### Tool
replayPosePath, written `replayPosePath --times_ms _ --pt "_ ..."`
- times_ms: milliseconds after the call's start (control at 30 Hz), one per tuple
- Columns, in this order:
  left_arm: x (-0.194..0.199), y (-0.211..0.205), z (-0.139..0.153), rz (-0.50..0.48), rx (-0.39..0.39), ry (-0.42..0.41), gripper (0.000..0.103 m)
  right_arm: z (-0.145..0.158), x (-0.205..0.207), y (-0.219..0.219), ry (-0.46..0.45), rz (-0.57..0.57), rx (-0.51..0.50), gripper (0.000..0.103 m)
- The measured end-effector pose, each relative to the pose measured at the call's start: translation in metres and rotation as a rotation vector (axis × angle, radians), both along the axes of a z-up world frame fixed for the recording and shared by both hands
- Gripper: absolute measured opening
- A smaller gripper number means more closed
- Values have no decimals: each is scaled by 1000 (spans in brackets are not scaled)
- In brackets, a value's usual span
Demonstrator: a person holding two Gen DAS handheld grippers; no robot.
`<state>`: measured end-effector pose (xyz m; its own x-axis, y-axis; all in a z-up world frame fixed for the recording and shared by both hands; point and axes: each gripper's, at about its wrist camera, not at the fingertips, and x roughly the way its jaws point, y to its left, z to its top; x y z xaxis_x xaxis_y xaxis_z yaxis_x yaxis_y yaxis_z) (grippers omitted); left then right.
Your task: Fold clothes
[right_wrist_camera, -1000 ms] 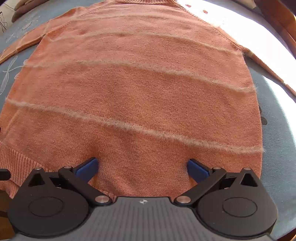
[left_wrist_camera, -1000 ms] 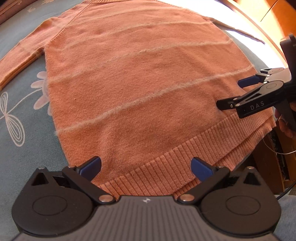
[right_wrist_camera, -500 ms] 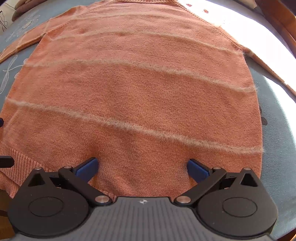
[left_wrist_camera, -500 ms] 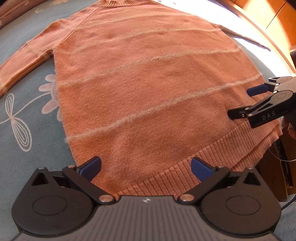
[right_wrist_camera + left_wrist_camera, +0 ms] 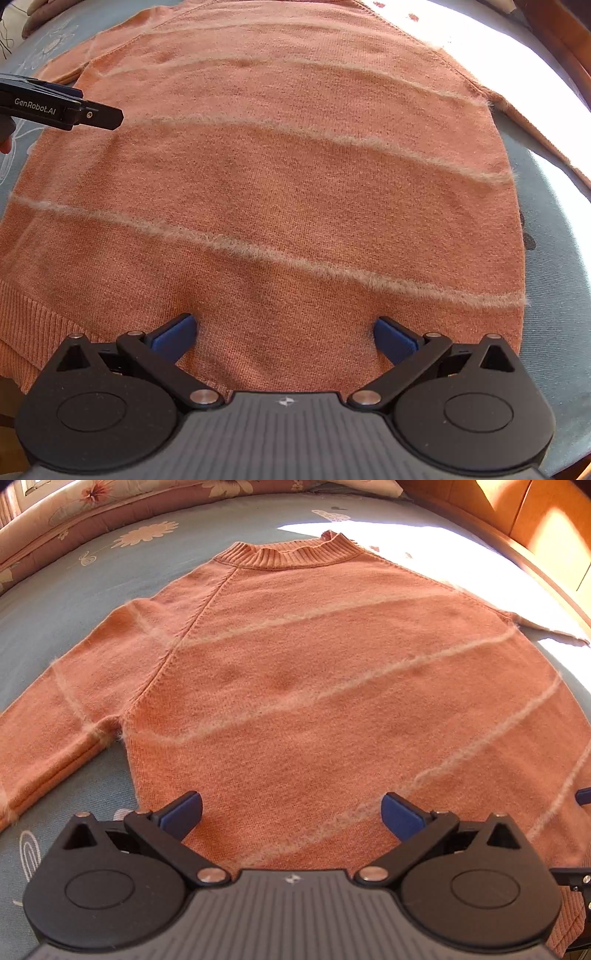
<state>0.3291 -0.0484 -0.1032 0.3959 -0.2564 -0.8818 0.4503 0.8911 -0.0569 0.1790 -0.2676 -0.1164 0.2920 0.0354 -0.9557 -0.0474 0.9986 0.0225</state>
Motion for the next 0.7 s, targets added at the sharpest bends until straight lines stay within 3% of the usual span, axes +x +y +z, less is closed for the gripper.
replayPosePath --times_ms 200,400,700 --pt "-20 2 -1 -24 28 18 102 -4 6 0 17 -3 1 103" --pt "-4 -14 9 -52 8 -18 102 -7 15 2 39 -1 -1 103" --pt "48 -14 -6 74 22 -49 102 -11 27 2 61 -1 -3 103"
